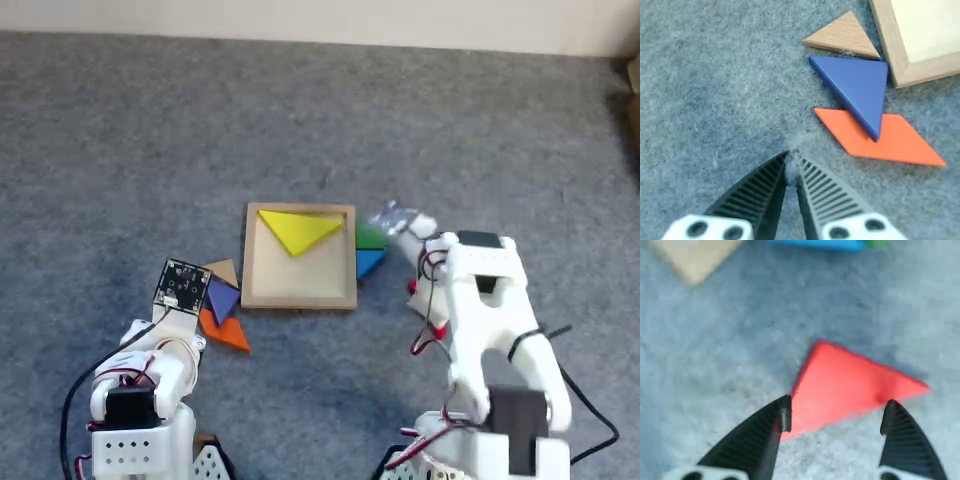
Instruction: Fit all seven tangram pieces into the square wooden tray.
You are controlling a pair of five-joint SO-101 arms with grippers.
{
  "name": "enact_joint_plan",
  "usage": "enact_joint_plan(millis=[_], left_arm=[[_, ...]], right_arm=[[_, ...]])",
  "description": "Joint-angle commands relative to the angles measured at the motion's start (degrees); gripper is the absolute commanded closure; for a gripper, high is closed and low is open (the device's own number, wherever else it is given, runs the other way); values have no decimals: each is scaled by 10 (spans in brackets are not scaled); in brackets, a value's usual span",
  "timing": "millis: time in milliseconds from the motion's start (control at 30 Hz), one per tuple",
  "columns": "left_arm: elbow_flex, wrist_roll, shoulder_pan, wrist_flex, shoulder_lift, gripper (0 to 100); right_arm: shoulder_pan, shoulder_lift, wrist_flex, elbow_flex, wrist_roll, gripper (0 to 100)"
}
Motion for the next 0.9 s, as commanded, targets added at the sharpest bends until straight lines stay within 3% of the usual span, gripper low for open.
enact_joint_plan(millis=[0,100,200,400,567,867], left_arm=[[-1,-4,-6,-10,-3,993],[-1,-4,-6,-10,-3,993],[-1,-4,-6,-10,-3,993],[-1,-4,-7,-10,-3,993],[-1,-4,-12,-10,-3,993],[-2,-4,-30,-10,-3,993]], right_arm=[[-15,-78,-9,-23,-168,724],[-19,-109,-9,-25,-313,723],[-19,-117,-9,-27,-408,721],[-28,-60,-13,-29,-479,711],[-35,30,-9,-82,-555,615],[-37,144,-10,-158,-561,611]])
